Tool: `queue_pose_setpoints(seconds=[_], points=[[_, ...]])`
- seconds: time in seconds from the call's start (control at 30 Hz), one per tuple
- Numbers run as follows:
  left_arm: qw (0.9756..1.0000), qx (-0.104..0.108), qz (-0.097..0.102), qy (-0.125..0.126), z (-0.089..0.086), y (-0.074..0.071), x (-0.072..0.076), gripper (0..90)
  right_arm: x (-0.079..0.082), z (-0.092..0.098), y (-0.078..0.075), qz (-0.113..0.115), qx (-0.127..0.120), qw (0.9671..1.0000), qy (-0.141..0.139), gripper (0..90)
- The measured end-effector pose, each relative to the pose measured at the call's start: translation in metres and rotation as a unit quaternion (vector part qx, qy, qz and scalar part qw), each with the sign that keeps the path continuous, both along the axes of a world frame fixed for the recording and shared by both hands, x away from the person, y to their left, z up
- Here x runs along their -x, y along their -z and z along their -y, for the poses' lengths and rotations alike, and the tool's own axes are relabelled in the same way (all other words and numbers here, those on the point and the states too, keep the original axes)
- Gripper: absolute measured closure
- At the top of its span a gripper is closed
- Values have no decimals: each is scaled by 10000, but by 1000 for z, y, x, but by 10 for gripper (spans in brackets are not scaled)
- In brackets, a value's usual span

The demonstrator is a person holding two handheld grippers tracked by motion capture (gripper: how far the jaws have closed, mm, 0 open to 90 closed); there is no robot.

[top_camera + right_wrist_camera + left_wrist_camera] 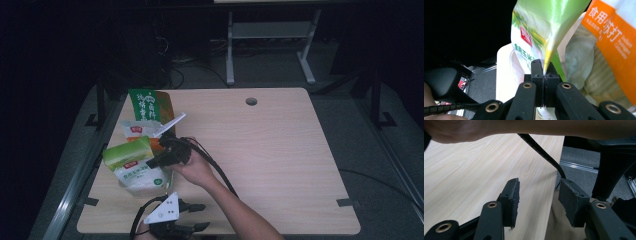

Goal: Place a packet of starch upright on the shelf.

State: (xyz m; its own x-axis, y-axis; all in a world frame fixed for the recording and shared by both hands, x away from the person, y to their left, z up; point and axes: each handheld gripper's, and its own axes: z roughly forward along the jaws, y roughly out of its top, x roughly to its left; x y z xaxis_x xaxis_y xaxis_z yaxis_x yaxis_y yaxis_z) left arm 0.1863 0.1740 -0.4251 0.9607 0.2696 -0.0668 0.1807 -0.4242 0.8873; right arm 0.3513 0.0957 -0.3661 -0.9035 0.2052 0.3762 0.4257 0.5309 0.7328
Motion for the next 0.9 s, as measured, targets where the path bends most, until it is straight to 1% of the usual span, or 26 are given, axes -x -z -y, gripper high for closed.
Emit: queue_pose_setpoints(seconds=[0.13,0.2,0.47,0.57,0.6,0.63,0.67,0.73,0.83,0.9], points=[[10000,-11,-4,-10,0,0,0,506,0,4,3,-11,-14,10000,-21,886],[10000,-5,-24,-32,0,0,-1,503,-1,7,6,-84,-48,9999,-41,887],[9999,-46,-37,-90,0,2,-3,493,-2,16,13,-233,-88,9997,-23,888],[9999,-74,-54,-117,0,2,-3,485,-1,17,13,-219,-88,9997,-16,883],[9999,-71,-51,-124,0,2,-4,483,-1,17,13,-198,-91,9998,-29,874],[9999,-65,-42,-129,0,2,-4,477,-1,17,13,-184,-96,9998,-51,845],[9999,-51,-36,-140,-1,2,-4,470,-1,20,12,-203,-213,9995,-114,814],[9999,-29,-50,-161,-1,3,-4,468,-2,21,12,-216,-234,9994,-137,801],[9998,-39,-53,-173,-1,3,-5,459,-2,27,10,-239,-299,9992,-108,768],[9998,-38,-71,-208,-1,3,-6,445,-3,32,8,-231,-340,9991,-97,728]])
